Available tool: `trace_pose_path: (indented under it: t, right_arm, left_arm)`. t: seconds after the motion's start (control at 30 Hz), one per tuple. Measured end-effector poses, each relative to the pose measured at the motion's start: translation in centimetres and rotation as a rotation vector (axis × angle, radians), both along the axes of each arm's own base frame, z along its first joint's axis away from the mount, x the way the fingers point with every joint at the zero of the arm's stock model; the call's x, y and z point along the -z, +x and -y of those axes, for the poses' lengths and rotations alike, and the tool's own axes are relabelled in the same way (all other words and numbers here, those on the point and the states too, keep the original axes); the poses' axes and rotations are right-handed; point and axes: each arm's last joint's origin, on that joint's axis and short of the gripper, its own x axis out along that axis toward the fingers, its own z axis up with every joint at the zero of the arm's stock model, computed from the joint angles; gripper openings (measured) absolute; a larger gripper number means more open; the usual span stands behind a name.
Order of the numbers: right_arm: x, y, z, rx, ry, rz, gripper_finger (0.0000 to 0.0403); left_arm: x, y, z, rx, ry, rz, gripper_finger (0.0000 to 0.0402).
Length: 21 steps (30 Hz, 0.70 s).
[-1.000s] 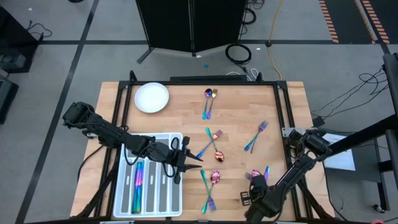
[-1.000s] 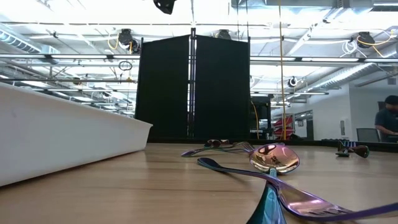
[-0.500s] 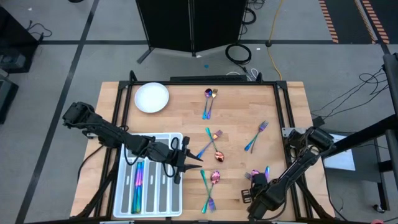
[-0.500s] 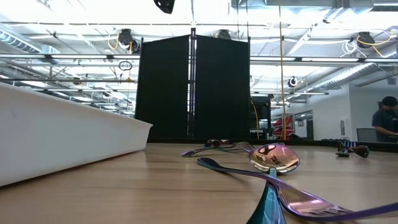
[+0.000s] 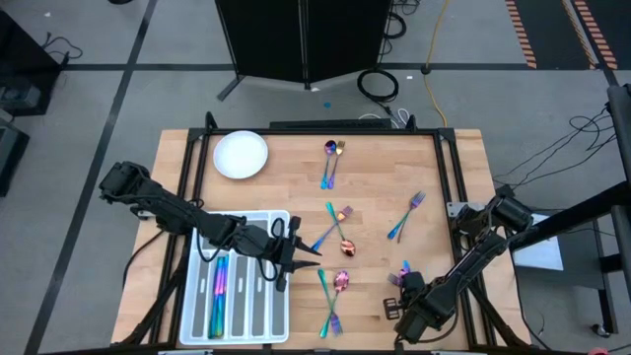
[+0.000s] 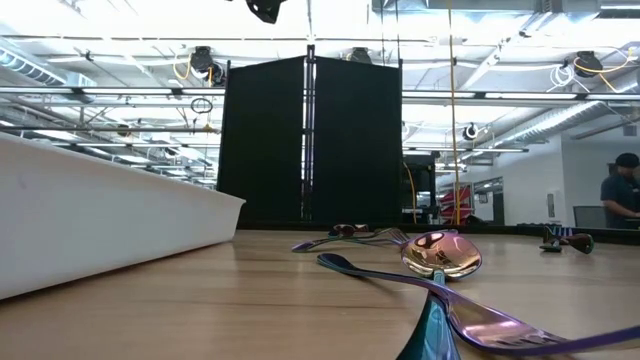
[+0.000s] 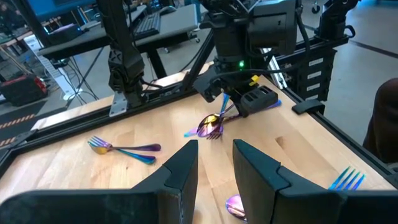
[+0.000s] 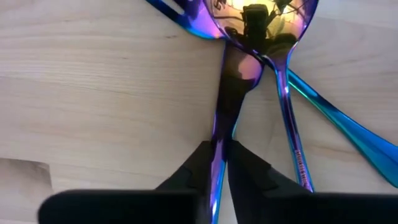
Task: Sort silverware
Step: Put the iridescent blue knife in the silverware tray
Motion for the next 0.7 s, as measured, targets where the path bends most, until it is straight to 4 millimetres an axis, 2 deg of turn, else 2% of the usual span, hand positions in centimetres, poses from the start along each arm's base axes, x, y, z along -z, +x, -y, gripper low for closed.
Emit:
trace_pose_path:
  t: [0.47,0.7]
  right_arm:
    - [-0.1,0.1,-0.1,-0.003,0.022,0.016,0.0018]
    - [-2.4,-0.2,0.4,-0.039,0.072,0.052,0.0011]
  left_arm:
    - [0.0,0.0,0.0,-0.001,-0.002,-0.001,0.0102]
    - [0.0,0.0,0.0,-0.001,-0.002,0.000,0.0102]
